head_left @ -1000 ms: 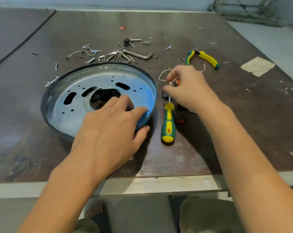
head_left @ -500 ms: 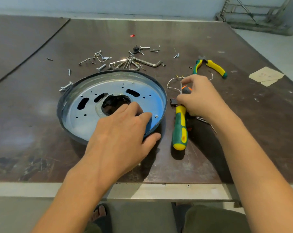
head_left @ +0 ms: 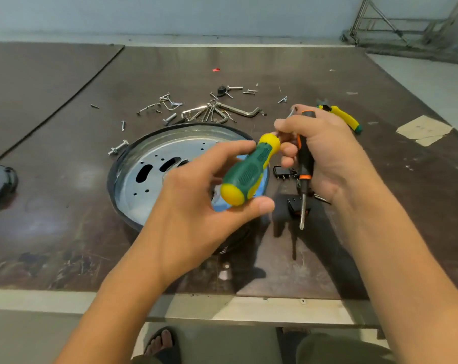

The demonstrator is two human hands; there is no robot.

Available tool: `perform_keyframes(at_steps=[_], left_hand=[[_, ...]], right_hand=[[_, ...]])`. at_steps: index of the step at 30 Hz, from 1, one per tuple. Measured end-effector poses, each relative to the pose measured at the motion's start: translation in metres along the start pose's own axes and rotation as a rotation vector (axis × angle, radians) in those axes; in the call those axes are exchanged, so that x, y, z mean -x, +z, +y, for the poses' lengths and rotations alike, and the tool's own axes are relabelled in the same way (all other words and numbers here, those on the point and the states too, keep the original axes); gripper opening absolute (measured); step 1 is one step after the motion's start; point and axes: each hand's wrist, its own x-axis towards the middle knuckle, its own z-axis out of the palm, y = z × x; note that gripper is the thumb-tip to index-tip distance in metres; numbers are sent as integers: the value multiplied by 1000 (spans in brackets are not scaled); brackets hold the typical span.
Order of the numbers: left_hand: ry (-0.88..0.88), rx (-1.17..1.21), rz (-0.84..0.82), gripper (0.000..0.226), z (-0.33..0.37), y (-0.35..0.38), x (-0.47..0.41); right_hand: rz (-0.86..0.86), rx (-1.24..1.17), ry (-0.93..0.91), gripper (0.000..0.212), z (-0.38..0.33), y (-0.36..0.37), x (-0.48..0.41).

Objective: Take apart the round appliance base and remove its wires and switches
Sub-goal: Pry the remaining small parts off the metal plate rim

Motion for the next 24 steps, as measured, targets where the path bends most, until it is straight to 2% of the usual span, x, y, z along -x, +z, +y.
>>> perform_keyframes(at_steps=[4, 8, 11, 14, 16, 18, 20, 24], left_hand=[[-41, 421, 253, 29, 4, -14, -5], [-243, 741, 472, 27, -4, -20, -10], [-293, 780, 480, 8, -8, -12, -11], [-315, 819, 469, 8, -10, -7, -11], [-313, 813, 482, 9, -12, -8, -12], [-329, 798, 523, 10, -15, -12, -12], [-364, 769, 547, 10, -19, -16, -11], [-411, 676, 541, 8, -28, -16, -11]], right_hand=[[44, -18, 47, 8, -7, -7, -1], [-23, 18, 151, 13, -4, -11, -2], [-153, 162, 223, 12, 2, -12, -2], [-261, 304, 241, 11, 8, -10, 1], [-252, 340, 211, 8, 10, -8, 2], [-190, 270, 150, 10, 8, -5, 0], [-108, 108, 86, 15, 2, -5, -2], [-7, -202, -51, 11, -7, -3, -1]])
